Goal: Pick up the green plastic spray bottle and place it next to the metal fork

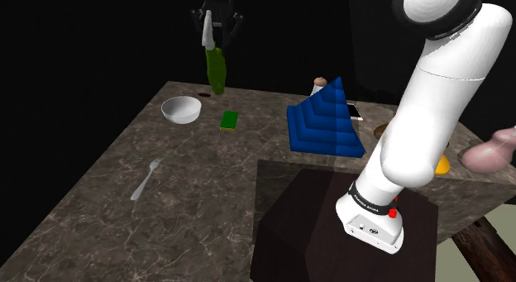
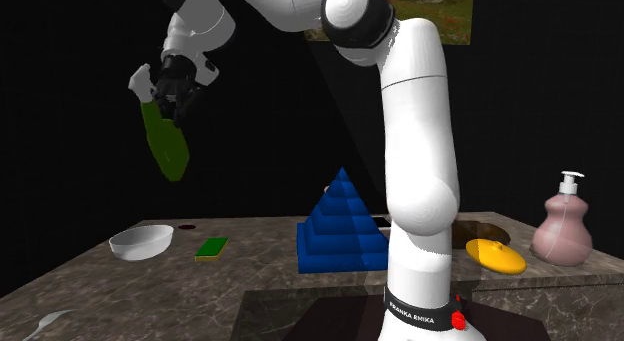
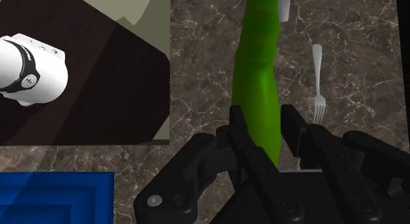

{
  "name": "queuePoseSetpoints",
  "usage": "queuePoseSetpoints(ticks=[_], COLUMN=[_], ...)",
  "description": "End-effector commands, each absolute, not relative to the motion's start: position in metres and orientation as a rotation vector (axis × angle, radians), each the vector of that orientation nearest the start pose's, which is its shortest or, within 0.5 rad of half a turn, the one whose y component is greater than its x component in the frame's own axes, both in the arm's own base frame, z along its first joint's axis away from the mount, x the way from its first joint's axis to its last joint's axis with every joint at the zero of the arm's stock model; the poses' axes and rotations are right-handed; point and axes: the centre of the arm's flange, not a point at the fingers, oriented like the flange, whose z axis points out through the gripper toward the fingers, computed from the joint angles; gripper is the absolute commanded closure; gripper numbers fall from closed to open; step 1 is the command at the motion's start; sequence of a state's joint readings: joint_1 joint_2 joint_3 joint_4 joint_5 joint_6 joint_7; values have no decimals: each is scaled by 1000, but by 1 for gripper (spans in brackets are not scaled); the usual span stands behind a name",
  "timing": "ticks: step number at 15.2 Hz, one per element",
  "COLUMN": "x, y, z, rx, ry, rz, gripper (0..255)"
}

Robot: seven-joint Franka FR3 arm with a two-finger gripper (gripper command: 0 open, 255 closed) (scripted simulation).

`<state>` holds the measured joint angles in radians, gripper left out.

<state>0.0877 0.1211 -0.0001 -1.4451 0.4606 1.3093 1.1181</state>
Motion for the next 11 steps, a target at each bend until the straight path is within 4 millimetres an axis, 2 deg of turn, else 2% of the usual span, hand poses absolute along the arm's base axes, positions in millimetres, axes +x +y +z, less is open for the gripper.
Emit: queuePoseSetpoints(ticks=[1,11], x=[557,563], y=[130,262], z=[608,609], rx=[-2504,-2504], ry=[1319,1319], rz=[676,676], gripper=[255,255])
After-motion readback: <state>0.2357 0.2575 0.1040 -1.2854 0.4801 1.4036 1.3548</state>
